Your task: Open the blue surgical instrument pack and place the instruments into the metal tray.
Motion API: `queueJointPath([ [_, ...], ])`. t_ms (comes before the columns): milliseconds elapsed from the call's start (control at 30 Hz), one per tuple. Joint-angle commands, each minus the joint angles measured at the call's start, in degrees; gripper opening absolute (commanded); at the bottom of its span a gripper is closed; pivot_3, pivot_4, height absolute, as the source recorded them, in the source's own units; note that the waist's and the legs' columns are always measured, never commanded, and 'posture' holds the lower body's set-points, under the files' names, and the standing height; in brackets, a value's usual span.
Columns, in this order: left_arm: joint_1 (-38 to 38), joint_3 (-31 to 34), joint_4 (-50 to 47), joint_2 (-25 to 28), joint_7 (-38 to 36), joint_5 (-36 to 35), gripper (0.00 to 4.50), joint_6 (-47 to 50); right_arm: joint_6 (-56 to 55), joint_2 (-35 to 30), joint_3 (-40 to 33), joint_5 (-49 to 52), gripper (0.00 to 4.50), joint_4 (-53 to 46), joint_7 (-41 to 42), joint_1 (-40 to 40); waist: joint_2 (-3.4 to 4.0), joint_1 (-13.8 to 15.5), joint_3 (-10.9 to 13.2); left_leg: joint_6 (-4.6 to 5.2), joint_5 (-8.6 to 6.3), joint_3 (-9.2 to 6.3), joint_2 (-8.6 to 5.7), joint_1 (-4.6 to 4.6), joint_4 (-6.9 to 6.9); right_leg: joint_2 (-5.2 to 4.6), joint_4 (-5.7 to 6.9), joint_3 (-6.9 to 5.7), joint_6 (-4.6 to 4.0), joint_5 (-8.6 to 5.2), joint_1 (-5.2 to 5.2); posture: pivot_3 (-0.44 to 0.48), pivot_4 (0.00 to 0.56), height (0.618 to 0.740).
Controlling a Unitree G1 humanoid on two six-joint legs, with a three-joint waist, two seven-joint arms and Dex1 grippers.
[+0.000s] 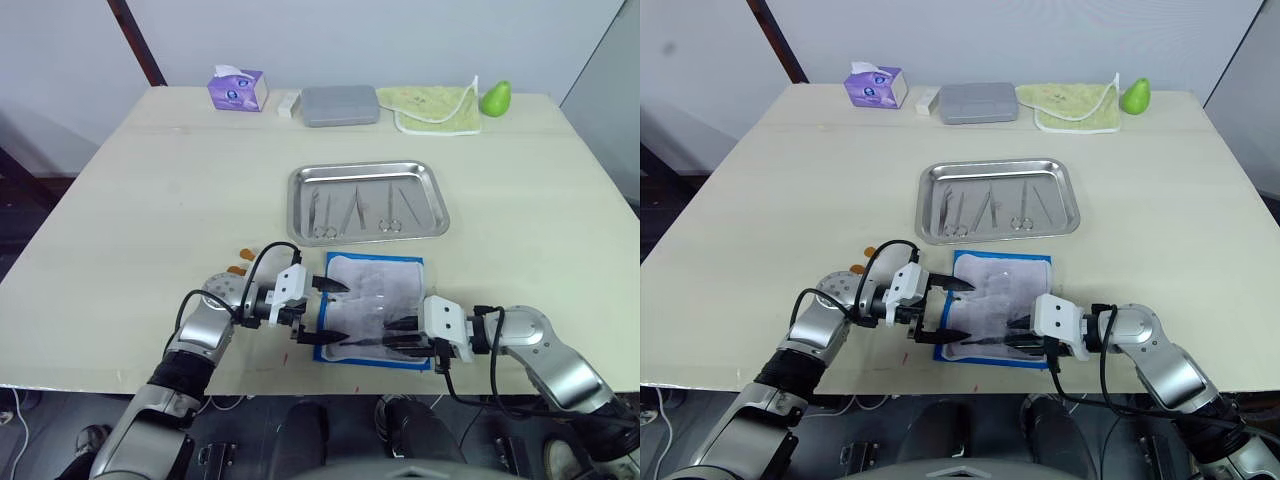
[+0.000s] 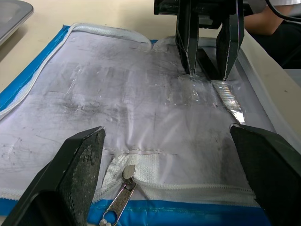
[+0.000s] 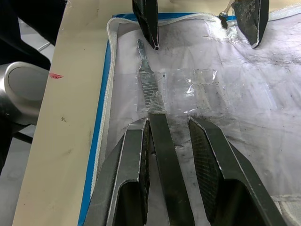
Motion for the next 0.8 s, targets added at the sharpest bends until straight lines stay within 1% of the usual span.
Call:
queueJointPath([
  [33, 0.6, -0.7, 0.2, 0.4, 0.1, 0.9, 4.50, 1.5, 0.0, -0.4, 1.7, -1.5, 1.37, 2.7, 0.3, 1.5, 0.00, 0.0, 0.0, 0.00, 0.00, 0.00, 0.00, 0.01, 0.00, 0.00, 0.00, 0.00, 0.00, 0.00, 0.01, 0.000, 0.150, 0.740],
  [367, 0.9, -0.4, -0.2, 0.6, 0.0, 0.7, 4.50, 1.8, -4.5, -1.7, 1.7, -2.1, 1.37, 6.2, 1.9, 2.6, -0.02, 0.0, 0.0, 0.00, 0.00, 0.00, 0.00, 0.01, 0.00, 0.00, -0.02, 0.00, 0.00, 0.00, 0.03, 0.000, 0.150, 0.740],
  [633, 0.9, -0.4, 0.0, 0.6, -0.1, 0.7, 4.50, 1.7, -5.8, -3.1, 1.5, -1.2, 1.37, 7.7, 4.2, 2.5, -0.04, 0.1, -0.1, 0.00, 0.00, 0.01, 0.00, 0.01, 0.01, -0.01, -0.03, 0.00, 0.00, 0.00, 0.04, 0.000, 0.150, 0.740],
  [800, 0.8, -0.3, 0.2, 0.5, 0.0, 0.8, 4.50, 1.6, -5.4, -3.0, 1.7, -2.1, 1.37, 9.0, 3.9, 1.4, -0.07, 0.1, -0.1, 0.00, 0.00, 0.00, 0.00, 0.01, 0.02, -0.01, -0.02, 0.00, 0.00, 0.00, 0.04, 0.000, 0.150, 0.740],
])
